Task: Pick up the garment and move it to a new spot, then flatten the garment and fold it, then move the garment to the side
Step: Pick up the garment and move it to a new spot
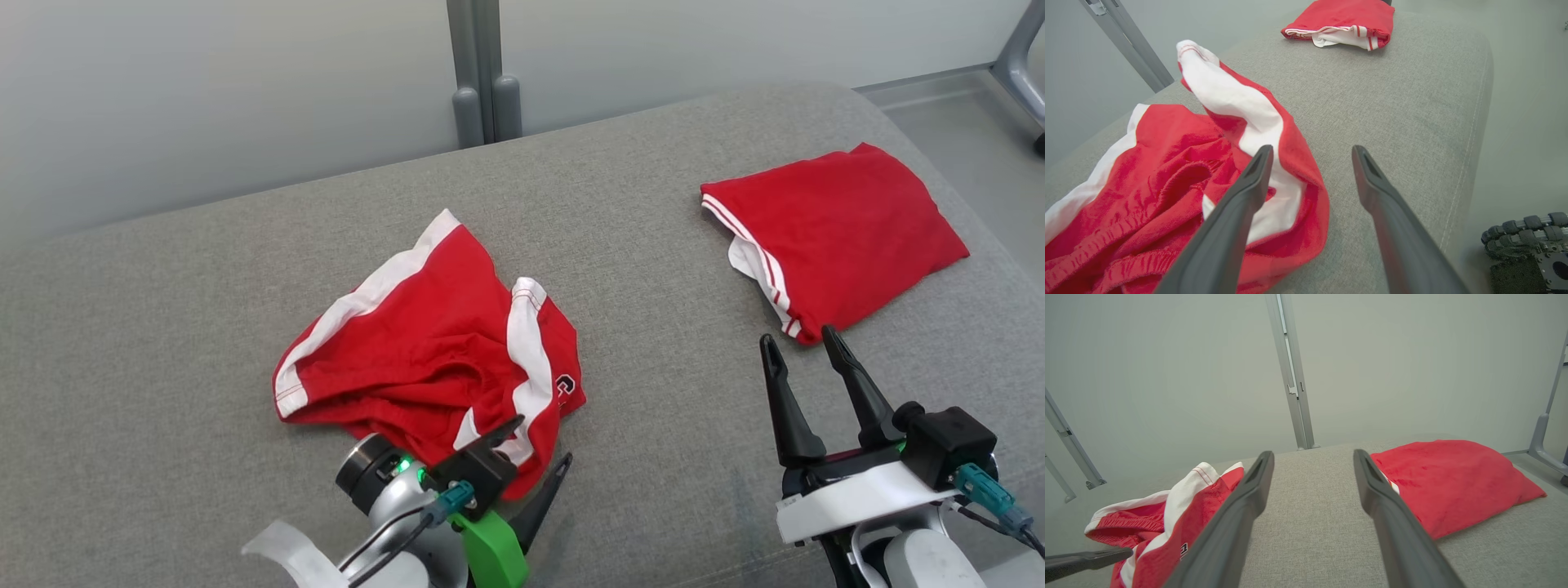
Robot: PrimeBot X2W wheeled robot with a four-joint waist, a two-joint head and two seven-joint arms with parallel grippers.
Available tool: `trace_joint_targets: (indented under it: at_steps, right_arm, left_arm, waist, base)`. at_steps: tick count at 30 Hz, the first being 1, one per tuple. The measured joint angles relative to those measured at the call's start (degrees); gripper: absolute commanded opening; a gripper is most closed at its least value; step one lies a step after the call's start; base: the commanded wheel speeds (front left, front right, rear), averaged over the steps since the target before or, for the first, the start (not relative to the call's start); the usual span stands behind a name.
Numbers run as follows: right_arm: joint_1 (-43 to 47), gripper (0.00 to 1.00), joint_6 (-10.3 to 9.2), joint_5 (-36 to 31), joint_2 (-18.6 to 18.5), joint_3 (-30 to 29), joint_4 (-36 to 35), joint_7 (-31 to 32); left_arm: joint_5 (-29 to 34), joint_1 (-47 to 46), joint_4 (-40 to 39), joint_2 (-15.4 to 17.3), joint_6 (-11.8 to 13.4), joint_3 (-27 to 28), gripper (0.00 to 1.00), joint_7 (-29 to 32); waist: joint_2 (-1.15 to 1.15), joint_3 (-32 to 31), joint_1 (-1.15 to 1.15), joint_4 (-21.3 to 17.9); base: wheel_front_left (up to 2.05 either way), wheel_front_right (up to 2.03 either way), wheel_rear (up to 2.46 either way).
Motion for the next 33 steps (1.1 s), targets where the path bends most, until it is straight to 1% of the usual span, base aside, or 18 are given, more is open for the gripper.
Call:
trace_joint_targets:
  at_steps: [2, 3, 9, 15, 19, 20, 26, 28, 33]
  right_arm:
    - [0.1, 1.00, 0.00, 0.0, -0.1, 0.0, 0.0, 0.0]
    - [0.1, 1.00, 0.00, 0.0, -0.1, 0.0, 0.0, 0.0]
    - [0.5, 1.00, 0.00, 0.0, -0.4, -0.1, -0.1, 0.0]
    - [0.9, 1.00, 0.00, 0.0, -0.5, -0.3, -0.2, 0.0]
    - [1.1, 1.00, 0.00, 0.0, -0.5, -0.5, -0.2, 0.0]
    - [1.1, 1.00, 0.00, 0.0, -0.5, -0.5, -0.2, 0.0]
    - [1.1, 1.00, 0.00, 0.0, -0.8, -0.6, -0.2, 0.0]
    - [1.1, 1.00, 0.00, 0.0, -0.9, -0.7, -0.3, 0.0]
    - [1.2, 1.00, 0.00, 0.0, -1.2, -0.8, -0.5, 0.0]
  left_arm:
    - [-0.8, 0.3, -2.1, 0.7, 0.9, 1.2, 1.00, 0.0]
    - [-2.1, 1.2, -4.1, 1.4, 2.0, 2.8, 1.00, 0.0]
    - [-4.8, 3.4, -9.9, 3.9, 6.5, 7.6, 1.00, -0.4]
    - [-6.6, 6.3, -13.8, 7.2, 11.9, 13.2, 1.00, -2.6]
    - [-8.3, 8.9, -15.7, 8.5, 14.6, 16.6, 1.00, -4.5]
    - [-8.3, 8.9, -15.7, 8.5, 14.6, 16.6, 1.00, -4.5]
    - [-11.3, 12.8, -16.6, 9.2, 17.2, 21.2, 1.00, -7.9]
    - [-11.9, 14.7, -16.6, 10.1, 18.2, 22.9, 1.00, -8.8]
    - [-13.8, 17.7, -16.8, 10.1, 19.1, 26.1, 1.00, -10.7]
  waist:
    - [0.00, -0.2, 0.00, 0.3]
    - [0.00, -0.4, 0.00, 0.7]
    - [0.00, -0.7, 0.00, 2.1]
    - [0.00, -0.9, 0.00, 3.5]
    - [0.00, -1.0, 0.00, 4.3]
    - [0.00, -1.0, 0.00, 4.3]
    - [0.00, -1.4, 0.00, 5.1]
    - [0.00, -1.5, 0.00, 5.4]
    - [0.00, -1.4, 0.00, 5.5]
  base:
    - [0.00, 0.00, 0.00]
    - [0.00, 0.00, 0.00]
    - [0.00, 0.00, 0.00]
    - [0.00, 0.00, 0.00]
    - [0.00, 0.00, 0.00]
    - [0.00, 0.00, 0.00]
    - [0.00, 0.00, 0.00]
    - [0.00, 0.00, 0.00]
    - [0.00, 0.00, 0.00]
